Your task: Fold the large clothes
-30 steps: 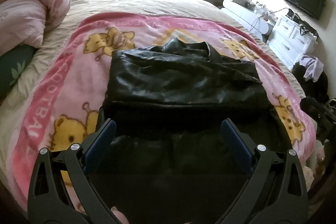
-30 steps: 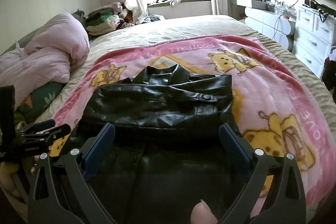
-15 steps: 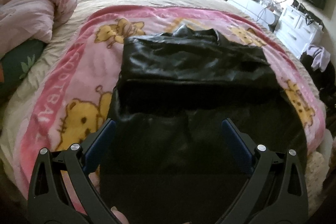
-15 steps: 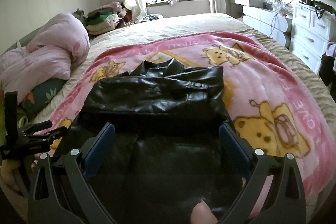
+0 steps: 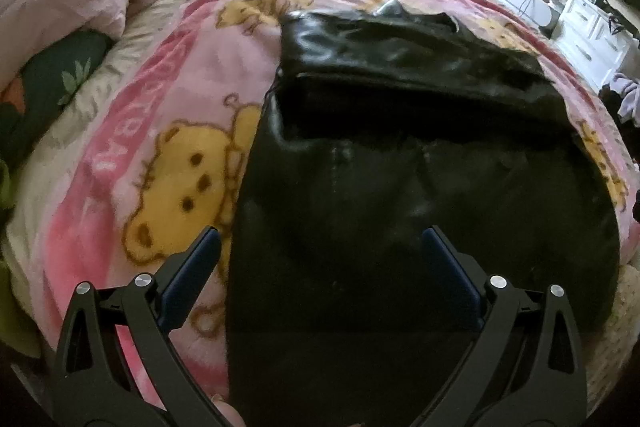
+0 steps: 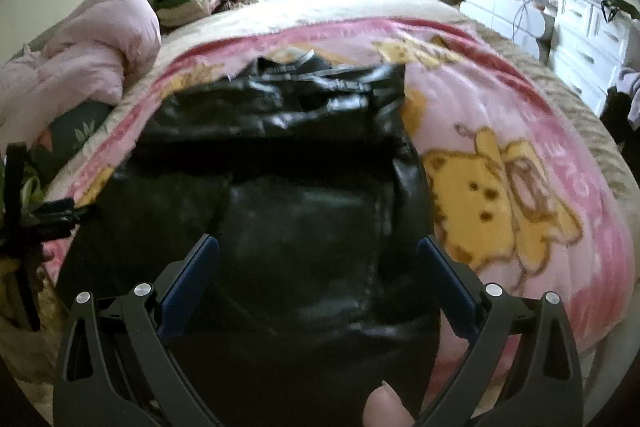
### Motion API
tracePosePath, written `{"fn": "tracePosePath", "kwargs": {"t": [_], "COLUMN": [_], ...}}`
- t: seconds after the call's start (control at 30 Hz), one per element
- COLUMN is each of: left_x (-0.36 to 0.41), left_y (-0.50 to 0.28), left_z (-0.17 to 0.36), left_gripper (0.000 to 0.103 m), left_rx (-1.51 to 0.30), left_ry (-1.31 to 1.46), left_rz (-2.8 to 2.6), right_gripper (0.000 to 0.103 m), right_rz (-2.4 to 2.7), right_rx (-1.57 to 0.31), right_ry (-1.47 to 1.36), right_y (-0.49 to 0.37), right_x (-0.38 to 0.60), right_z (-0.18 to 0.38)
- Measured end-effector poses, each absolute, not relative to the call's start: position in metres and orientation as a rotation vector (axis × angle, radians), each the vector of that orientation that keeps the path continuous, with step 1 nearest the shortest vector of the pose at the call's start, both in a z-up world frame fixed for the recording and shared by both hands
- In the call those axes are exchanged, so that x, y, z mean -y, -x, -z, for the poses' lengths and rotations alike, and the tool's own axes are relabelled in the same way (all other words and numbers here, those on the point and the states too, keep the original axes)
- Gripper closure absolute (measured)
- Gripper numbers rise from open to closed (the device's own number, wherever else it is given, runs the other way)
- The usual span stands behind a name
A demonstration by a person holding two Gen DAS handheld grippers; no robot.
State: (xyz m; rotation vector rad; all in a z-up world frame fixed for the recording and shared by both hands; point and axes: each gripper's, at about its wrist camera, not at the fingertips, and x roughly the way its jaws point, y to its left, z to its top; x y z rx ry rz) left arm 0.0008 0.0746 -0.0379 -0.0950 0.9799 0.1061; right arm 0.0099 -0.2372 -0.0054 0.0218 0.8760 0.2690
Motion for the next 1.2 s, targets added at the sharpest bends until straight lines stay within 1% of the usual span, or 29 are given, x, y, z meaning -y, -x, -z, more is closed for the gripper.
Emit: {"fn": "tracePosePath", "kwargs": {"t": [0.2, 0.33, 0.53, 0.6, 0.73, 0.77, 0.97, 1.03, 1.13, 1.2], "left_x": [-0.091, -0.108, -0.114, -0.114, -0.109, -0.107, -0.104, -0.103, -0.105, -0.107], "left_y": [0.016, 0.029, 0.044, 0.047, 0.054, 0.055, 0.058, 0.059, 0.060, 0.062], "left_z": [0.047, 0.057, 0.067, 0.071, 0.079, 0.081, 0.089, 0.089, 0.087, 0.086], "left_gripper": [0.009, 0.009, 0.010, 0.017, 0.026, 0.030, 0.030, 0.032, 0.041, 0.049], "left_rx": [-1.001, -1.039, -1.080, -1.093, -1.107, -1.113, -1.110, -1.110, -1.112, -1.111], "left_ry": [0.116, 0.181, 0.245, 0.254, 0.270, 0.269, 0.273, 0.263, 0.274, 0.281], "left_rz": [-0.104, -0.088, 0.014, 0.039, 0.088, 0.093, 0.083, 0.077, 0.068, 0.063], "right_gripper": [0.004, 0.004, 0.004, 0.004, 0.004, 0.004, 0.004, 0.004, 0.005, 0.006], "right_rz": [-0.239, -0.231, -0.266, -0.275, -0.306, -0.315, -0.368, -0.366, -0.387, -0.387], "right_rx": [-0.915, -0.927, -0.975, -0.993, -1.038, -1.054, -1.156, -1.179, -1.221, -1.254], "right_ry": [-0.017, -0.029, -0.069, -0.061, -0.042, -0.040, -0.067, -0.056, -0.060, -0.045], "right_y": [-0.005, 0.000, 0.005, 0.008, 0.014, 0.016, 0.024, 0.027, 0.030, 0.029], "right_x": [0.252, 0.263, 0.274, 0.275, 0.276, 0.277, 0.286, 0.289, 0.291, 0.290], "right_z": [0.018, 0.020, 0.026, 0.028, 0.033, 0.035, 0.051, 0.057, 0.067, 0.077]}}
